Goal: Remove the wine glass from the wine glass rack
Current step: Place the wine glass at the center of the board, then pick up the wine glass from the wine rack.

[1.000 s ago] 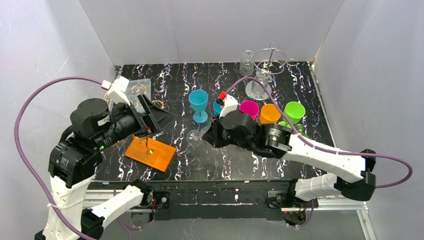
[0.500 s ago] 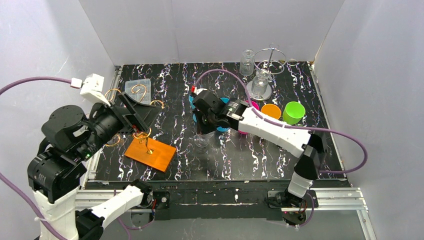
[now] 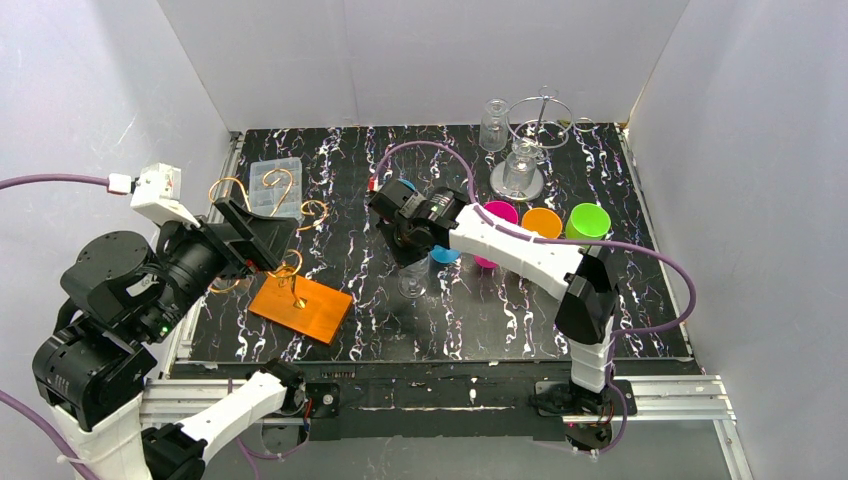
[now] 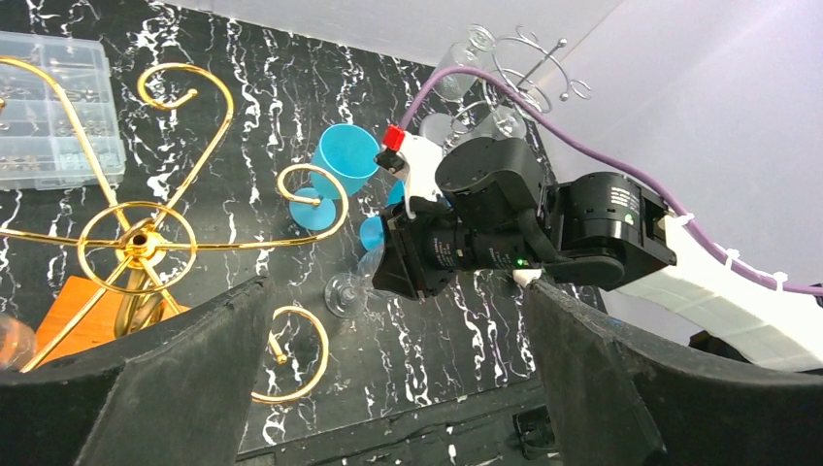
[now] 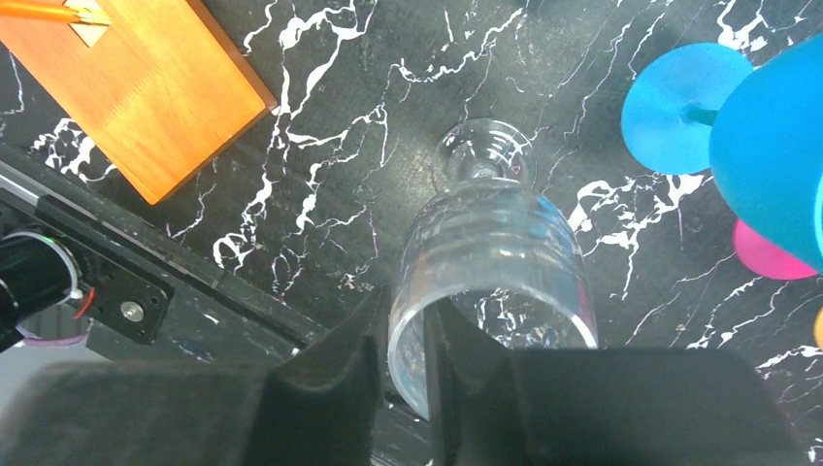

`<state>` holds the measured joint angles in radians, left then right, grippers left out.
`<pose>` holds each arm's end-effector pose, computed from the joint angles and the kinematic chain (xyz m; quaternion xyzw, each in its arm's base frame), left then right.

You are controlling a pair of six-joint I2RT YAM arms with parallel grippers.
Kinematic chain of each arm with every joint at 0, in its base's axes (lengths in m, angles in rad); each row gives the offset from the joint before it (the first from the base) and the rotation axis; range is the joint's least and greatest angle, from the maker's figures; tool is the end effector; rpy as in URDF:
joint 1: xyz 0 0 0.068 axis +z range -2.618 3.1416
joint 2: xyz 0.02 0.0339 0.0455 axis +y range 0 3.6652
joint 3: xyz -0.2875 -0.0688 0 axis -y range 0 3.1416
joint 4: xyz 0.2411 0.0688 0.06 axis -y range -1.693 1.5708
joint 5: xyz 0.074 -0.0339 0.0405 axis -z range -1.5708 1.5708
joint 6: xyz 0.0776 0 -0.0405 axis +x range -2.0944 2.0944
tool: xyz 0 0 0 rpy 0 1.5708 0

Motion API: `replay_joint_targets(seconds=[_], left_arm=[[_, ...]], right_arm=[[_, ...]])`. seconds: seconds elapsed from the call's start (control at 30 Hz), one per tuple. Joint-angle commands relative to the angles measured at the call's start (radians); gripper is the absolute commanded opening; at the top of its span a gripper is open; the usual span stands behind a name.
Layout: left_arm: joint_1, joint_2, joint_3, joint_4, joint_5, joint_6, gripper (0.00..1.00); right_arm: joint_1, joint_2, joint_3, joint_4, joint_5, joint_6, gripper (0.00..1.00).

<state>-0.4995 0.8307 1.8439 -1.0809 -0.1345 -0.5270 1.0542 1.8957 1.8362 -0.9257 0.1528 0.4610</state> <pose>0.0518 -0.0164 0.5519 -0.0559 0.7283 -0.2917 0.6176 0.2273 0.3761 0.3059 -0.2579 0.9194 0.1447 0.2593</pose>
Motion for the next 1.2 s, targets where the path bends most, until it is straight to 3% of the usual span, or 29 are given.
replay_joint_targets(seconds=[0.0, 0.17, 0.4, 0.63, 0.97, 1.17], left_arm=[[-0.003, -0.008, -0.004, -0.036, -0.059, 0.022, 0.98], [-0.003, -0.014, -0.01, -0.062, -0.088, 0.025, 0.98], [-0.002, -0.021, -0.013, -0.102, -0.155, 0.022, 0.98], [-0.002, -0.005, 0.037, -0.202, -0.356, 0.048, 0.98], [-0.002, 0.078, 0.102, -0.395, -0.712, 0.029, 0.98], [-0.002, 0.177, 0.156, -0.5, -0.831, -0.018, 0.98]], right_arm=[[0.001, 0.002, 0.078, -0.033, 0.009, -0.02, 0.32], [0.001, -0.005, 0.129, -0.063, 0.024, -0.02, 0.47], [0.001, -0.043, 0.162, -0.077, 0.031, -0.015, 0.53], [0.001, -0.128, 0.132, -0.061, 0.04, -0.009, 0.63], [0.001, -0.311, -0.006, 0.014, 0.057, -0.018, 0.87], [0.0, -0.38, -0.046, 0.041, 0.061, -0.057, 0.97]])
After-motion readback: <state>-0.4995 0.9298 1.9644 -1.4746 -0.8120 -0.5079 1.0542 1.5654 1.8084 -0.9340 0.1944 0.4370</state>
